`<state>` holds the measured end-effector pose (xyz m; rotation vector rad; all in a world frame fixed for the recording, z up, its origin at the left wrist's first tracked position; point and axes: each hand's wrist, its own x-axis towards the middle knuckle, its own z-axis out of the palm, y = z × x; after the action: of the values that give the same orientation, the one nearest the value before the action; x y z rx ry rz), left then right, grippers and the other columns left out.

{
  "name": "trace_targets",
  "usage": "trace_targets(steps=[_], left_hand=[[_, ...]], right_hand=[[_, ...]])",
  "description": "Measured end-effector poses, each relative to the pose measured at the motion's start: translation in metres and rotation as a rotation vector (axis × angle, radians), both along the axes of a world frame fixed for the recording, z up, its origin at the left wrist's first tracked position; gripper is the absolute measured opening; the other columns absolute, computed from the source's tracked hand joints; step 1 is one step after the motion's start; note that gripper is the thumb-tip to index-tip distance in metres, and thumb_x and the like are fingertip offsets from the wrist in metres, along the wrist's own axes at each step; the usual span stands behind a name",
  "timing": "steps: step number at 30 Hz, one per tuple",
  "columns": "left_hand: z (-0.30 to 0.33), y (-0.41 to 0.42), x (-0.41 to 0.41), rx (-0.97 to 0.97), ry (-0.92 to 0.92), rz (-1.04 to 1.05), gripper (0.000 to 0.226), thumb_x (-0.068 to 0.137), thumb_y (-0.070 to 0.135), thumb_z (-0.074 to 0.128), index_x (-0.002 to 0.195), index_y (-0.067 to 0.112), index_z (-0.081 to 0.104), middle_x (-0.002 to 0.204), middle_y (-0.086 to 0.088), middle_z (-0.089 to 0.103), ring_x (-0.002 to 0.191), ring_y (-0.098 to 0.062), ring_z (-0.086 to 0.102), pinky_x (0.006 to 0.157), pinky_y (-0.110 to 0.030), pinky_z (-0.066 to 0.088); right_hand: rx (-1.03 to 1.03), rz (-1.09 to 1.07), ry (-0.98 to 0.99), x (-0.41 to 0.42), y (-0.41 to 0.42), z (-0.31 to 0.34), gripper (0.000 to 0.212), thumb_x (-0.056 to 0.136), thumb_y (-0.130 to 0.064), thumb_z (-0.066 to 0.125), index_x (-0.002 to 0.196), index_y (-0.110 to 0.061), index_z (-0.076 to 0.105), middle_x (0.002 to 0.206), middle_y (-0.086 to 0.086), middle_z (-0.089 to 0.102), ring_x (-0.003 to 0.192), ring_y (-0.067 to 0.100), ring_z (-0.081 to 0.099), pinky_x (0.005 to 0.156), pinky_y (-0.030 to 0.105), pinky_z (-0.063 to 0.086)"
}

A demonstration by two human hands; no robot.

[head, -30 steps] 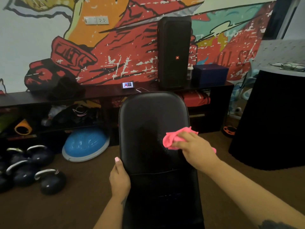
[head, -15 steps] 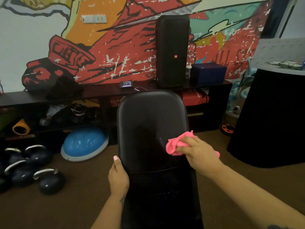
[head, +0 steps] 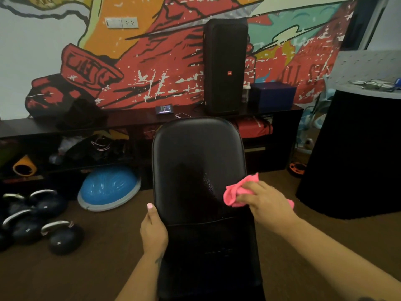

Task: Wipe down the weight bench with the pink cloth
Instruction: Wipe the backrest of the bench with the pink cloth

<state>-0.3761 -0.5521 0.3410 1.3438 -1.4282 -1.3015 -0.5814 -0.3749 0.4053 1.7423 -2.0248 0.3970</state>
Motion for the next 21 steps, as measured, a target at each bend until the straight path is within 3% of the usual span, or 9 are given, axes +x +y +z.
trace_targets(steps=[6, 11, 14, 18, 21], left_hand=[[-0.001, -0.002, 0.000, 0.026, -0.010, 0.000, 0.070, 0.096, 0.057, 0.020, 0.119, 0.005, 0.061, 0.116, -0.018, 0.062, 0.109, -0.033, 0.055, 0.097, -0.044, 0.041], [-0.001, -0.001, -0.001, 0.022, -0.008, 0.003, 0.070, 0.097, 0.057, 0.021, 0.122, 0.005, 0.060, 0.121, -0.017, 0.061, 0.113, -0.033, 0.054, 0.099, -0.045, 0.040], [-0.001, -0.001, -0.001, 0.012, -0.004, 0.009, 0.069, 0.097, 0.056, 0.021, 0.121, 0.004, 0.060, 0.121, -0.018, 0.061, 0.113, -0.034, 0.053, 0.099, -0.043, 0.040], [-0.002, -0.001, -0.001, 0.017, -0.007, 0.016, 0.071, 0.096, 0.057, 0.021, 0.121, 0.003, 0.060, 0.119, -0.019, 0.061, 0.112, -0.035, 0.054, 0.099, -0.045, 0.041], [-0.002, -0.002, -0.001, 0.021, -0.009, 0.014, 0.070, 0.097, 0.056, 0.021, 0.122, 0.003, 0.059, 0.120, -0.019, 0.061, 0.113, -0.035, 0.053, 0.100, -0.045, 0.040]], right_hand=[[-0.147, -0.120, -0.085, 0.001, -0.024, 0.008, 0.046, 0.070, -0.016, 0.034, 0.095, -0.024, 0.072, 0.096, 0.004, 0.062, 0.080, 0.028, 0.060, 0.051, 0.031, 0.050], [0.047, 0.048, 0.006, 0.012, 0.004, -0.015, 0.041, 0.073, -0.020, 0.039, 0.095, -0.031, 0.072, 0.104, -0.002, 0.063, 0.090, 0.020, 0.061, 0.065, 0.033, 0.054], [0.019, -0.028, -0.009, -0.002, 0.016, -0.010, 0.034, 0.070, -0.018, 0.047, 0.088, -0.030, 0.073, 0.099, 0.001, 0.064, 0.083, 0.022, 0.061, 0.059, 0.032, 0.053], [-0.122, -0.133, -0.068, -0.003, -0.003, 0.001, 0.042, 0.071, -0.016, 0.037, 0.091, -0.024, 0.073, 0.095, 0.004, 0.062, 0.079, 0.023, 0.056, 0.051, 0.026, 0.046], [-0.080, -0.029, -0.067, 0.013, -0.008, -0.009, 0.035, 0.069, -0.007, 0.058, 0.095, -0.026, 0.071, 0.099, 0.003, 0.062, 0.088, 0.022, 0.057, 0.055, 0.028, 0.050]])
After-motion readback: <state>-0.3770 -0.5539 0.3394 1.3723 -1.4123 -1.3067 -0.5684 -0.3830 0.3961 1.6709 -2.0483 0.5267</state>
